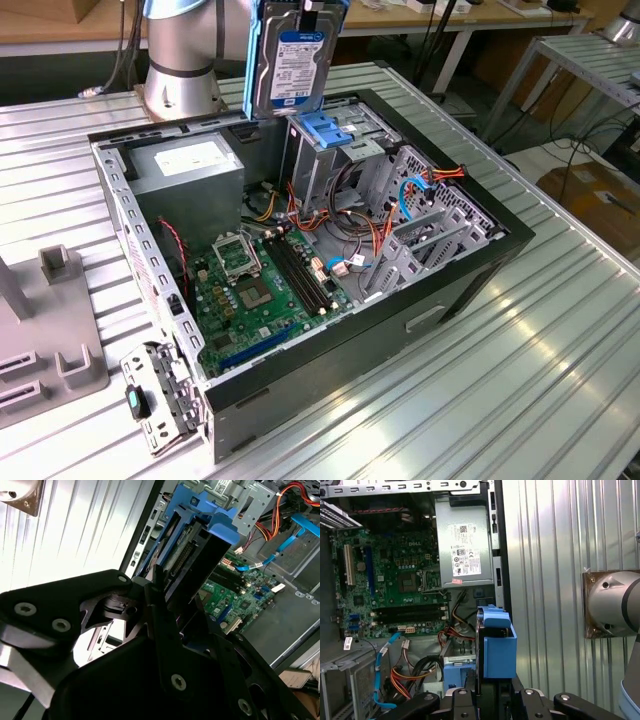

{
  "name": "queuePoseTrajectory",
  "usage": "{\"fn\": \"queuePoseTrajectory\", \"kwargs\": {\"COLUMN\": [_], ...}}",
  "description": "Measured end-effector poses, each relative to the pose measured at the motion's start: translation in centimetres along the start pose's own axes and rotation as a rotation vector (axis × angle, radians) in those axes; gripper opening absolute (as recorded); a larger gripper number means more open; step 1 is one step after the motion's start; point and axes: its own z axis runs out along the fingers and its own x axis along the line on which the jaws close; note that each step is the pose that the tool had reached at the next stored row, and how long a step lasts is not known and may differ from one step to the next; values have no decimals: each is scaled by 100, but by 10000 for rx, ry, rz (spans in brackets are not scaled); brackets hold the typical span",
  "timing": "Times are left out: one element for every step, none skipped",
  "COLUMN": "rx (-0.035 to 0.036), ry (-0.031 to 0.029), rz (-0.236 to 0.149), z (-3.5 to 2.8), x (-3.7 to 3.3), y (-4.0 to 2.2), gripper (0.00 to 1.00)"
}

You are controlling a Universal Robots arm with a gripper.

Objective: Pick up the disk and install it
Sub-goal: 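Insert the disk into the insertion slot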

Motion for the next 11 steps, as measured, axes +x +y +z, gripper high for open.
{"fn": "queuePoseTrajectory", "kwargs": {"rx": [0, 0, 0, 0, 0, 1, 1, 1, 1, 1, 1], "ry": [-1, -1, -1, 0, -1, -1, -1, -1, -1, -2, -2], "rz": [0, 0, 0, -1, -1, -2, -1, -1, -3, -8, -14], "z": [0, 0, 0, 0, 0, 0, 1, 1, 2, 2, 3], "x": [0, 0, 0, 0, 0, 0, -1, -2, -4, -6, -9], "y": [0, 0, -1, -1, -2, -5, -17, -32, -51, -76, -115], "gripper": [35, 35, 35, 35, 35, 35, 35, 35, 35, 35, 35]}}
